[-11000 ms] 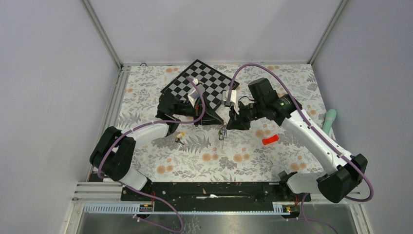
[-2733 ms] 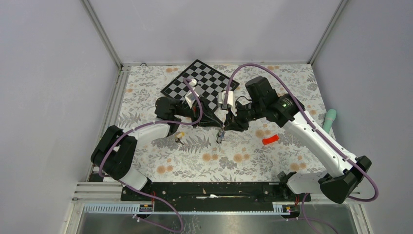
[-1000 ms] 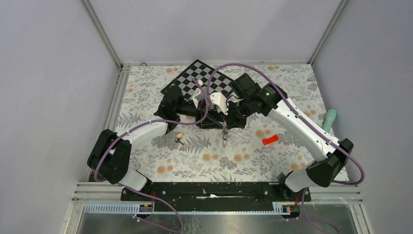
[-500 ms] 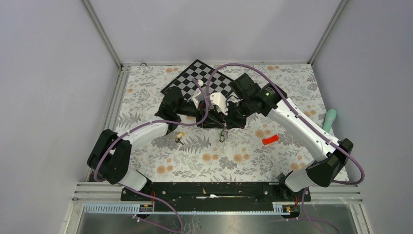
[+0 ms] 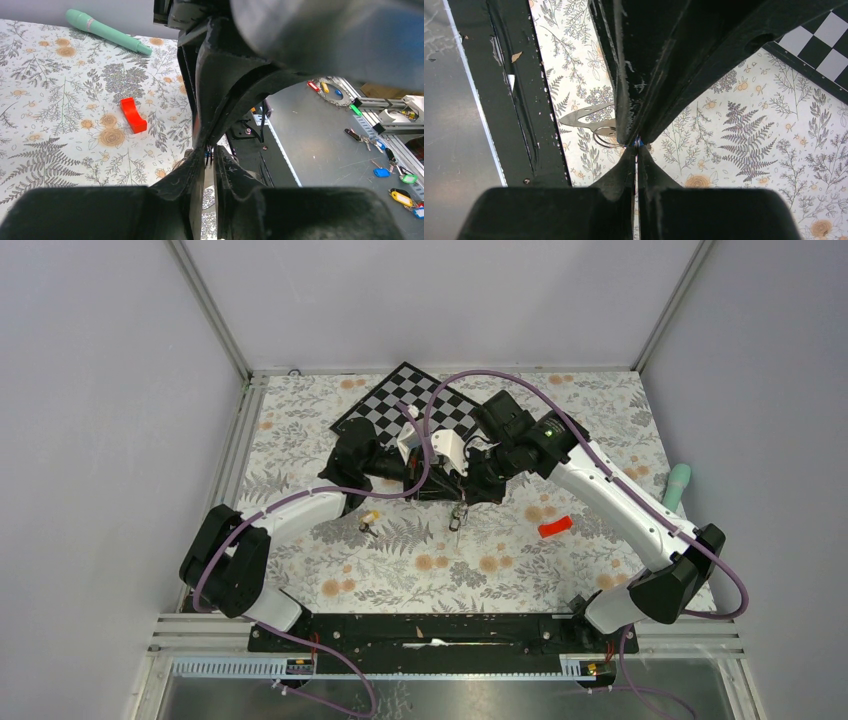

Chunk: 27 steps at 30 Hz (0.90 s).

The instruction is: Put the keys on the keyring

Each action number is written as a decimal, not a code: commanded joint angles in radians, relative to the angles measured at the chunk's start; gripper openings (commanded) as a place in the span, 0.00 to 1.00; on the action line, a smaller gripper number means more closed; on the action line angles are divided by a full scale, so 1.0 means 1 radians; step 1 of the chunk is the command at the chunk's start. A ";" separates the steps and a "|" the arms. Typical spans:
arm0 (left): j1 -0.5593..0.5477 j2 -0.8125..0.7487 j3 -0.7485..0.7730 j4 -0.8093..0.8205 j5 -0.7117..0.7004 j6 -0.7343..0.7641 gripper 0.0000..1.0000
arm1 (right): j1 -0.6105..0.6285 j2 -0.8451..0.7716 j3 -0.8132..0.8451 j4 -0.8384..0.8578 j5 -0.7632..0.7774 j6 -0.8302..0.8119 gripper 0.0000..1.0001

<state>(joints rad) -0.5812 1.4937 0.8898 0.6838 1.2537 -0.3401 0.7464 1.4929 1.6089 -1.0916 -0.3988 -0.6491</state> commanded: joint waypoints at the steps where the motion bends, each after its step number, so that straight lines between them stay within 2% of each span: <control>1: -0.006 0.005 0.017 0.023 0.002 0.013 0.13 | 0.009 -0.007 0.011 0.020 0.014 0.011 0.00; 7: -0.011 0.008 0.017 0.021 0.008 0.013 0.00 | 0.009 -0.015 0.008 0.030 0.021 0.011 0.00; 12: -0.011 -0.001 0.012 0.045 0.028 -0.004 0.00 | 0.009 -0.043 -0.027 0.070 0.040 0.022 0.01; 17: 0.005 -0.009 -0.031 0.252 0.044 -0.148 0.00 | 0.008 -0.098 -0.089 0.147 0.047 0.045 0.22; 23: 0.025 -0.019 -0.049 0.341 0.045 -0.210 0.00 | -0.006 -0.145 -0.128 0.183 0.033 0.063 0.42; 27: 0.030 -0.026 -0.060 0.404 0.040 -0.261 0.00 | -0.035 -0.175 -0.156 0.208 -0.023 0.063 0.47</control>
<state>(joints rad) -0.5606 1.4963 0.8391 0.9279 1.2755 -0.5339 0.7387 1.3685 1.4750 -0.9367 -0.3798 -0.5999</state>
